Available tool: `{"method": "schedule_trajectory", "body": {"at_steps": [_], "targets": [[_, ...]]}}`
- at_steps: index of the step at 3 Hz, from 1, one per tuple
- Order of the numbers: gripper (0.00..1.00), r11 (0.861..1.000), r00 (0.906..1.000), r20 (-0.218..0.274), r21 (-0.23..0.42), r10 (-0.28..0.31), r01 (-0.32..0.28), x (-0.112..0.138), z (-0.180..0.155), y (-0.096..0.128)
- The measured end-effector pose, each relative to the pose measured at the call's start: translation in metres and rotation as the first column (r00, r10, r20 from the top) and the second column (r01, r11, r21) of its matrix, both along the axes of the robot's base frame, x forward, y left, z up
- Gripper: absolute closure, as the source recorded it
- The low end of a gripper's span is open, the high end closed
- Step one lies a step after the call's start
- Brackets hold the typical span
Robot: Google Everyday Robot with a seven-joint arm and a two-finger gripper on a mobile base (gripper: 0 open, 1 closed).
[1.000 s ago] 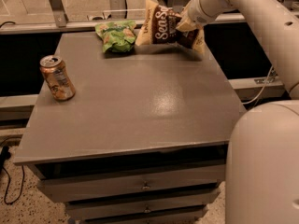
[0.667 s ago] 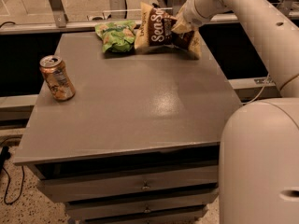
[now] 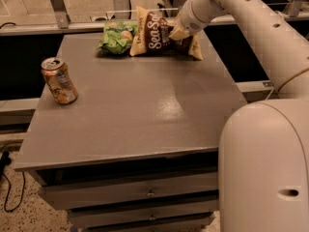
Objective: Move brown chip bag near green rice chip bag
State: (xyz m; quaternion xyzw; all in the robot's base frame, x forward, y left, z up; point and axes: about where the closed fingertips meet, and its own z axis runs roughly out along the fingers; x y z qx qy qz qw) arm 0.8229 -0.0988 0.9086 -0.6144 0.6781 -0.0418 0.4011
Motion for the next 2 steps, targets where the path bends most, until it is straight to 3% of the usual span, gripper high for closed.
{"method": "schedule_trajectory", "body": {"at_steps": [2], "targets": [[0.07,0.999,0.9991,-0.023,0.003,0.035,-0.035,-0.0119,-0.0056,0.0112]]}}
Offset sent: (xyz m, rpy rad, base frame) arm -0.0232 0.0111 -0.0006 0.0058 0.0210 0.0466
